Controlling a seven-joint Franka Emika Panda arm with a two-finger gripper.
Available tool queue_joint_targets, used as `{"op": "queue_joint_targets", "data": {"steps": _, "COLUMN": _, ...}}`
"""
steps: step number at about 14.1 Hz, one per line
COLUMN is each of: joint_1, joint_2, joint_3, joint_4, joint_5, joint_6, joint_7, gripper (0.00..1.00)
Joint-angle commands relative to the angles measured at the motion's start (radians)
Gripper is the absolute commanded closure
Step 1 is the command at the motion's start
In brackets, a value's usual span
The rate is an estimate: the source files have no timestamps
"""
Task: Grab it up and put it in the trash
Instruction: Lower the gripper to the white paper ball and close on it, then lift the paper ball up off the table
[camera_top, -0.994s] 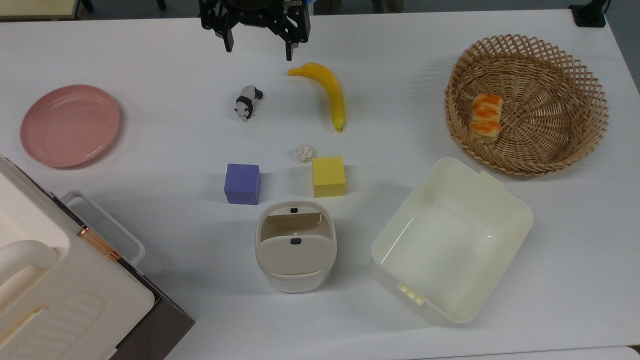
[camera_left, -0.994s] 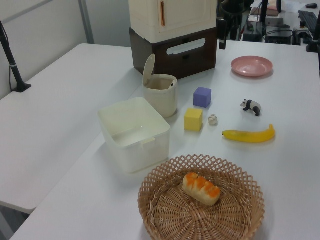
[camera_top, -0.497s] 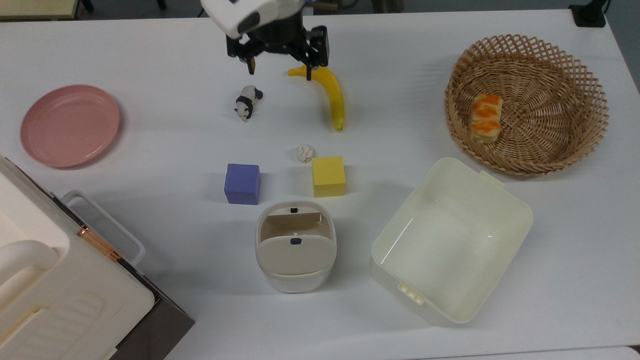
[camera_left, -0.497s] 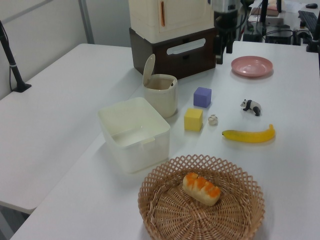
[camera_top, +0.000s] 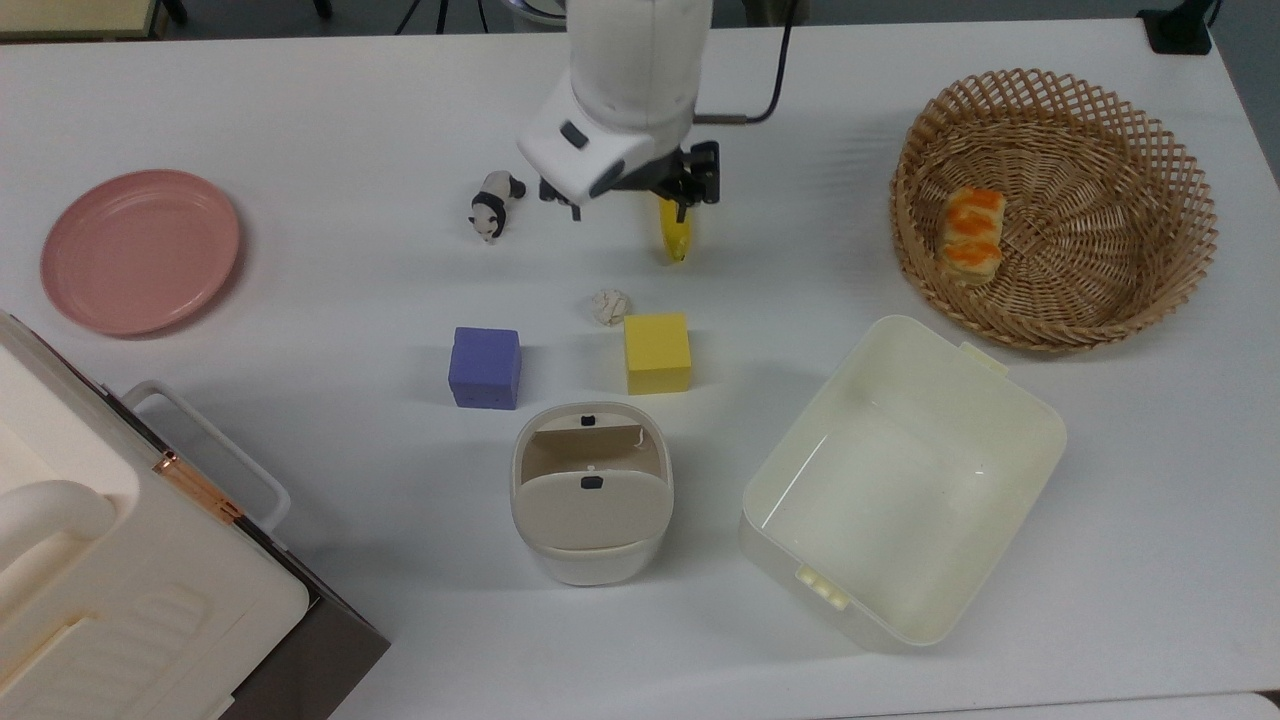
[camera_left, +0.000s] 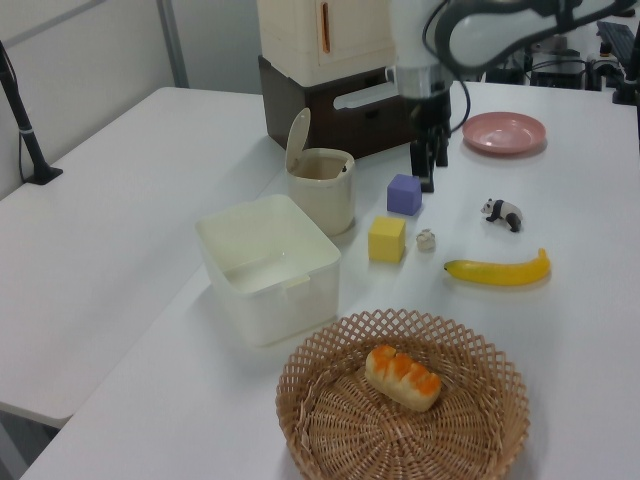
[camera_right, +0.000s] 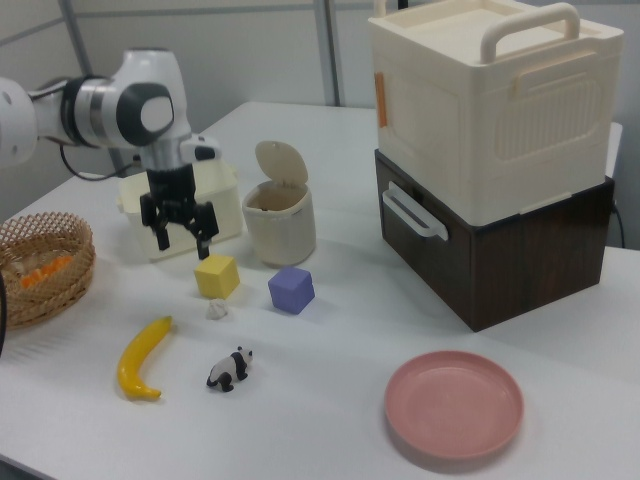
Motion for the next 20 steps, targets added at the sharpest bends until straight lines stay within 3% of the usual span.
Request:
{"op": "queue_joint_targets", "data": {"steps": 1, "joint_1": 0.033, "joint_2": 0.027, "joint_3": -0.009, "joint_4": -0.071, "joint_5": 0.013, "joint_6": 0.069, "joint_7": -0.003, "gripper": 0.0}}
{"op": "queue_joint_targets", "data": {"steps": 13, "joint_1": -0.001, "joint_2": 0.146, "joint_3": -0.019, "joint_4": -0.098, "joint_5": -0.042, "joint_6": 0.25, "joint_7": 0.001, "gripper": 0.0}}
{"op": "queue_joint_targets", "data": {"steps": 16, "joint_1": -0.001, "joint_2": 0.169, "joint_3": -0.021, "joint_4": -0.096, "joint_5": -0.042, "joint_6": 0.273, "joint_7": 0.001, "gripper": 0.09}}
{"op": "queue_joint_targets", "data": {"steps": 20, "joint_1": -0.001, "joint_2": 0.185, "joint_3": -0.021, "joint_4": -0.096, "joint_5": -0.054, "joint_6": 0.281, "joint_7": 0.0, "gripper": 0.35}}
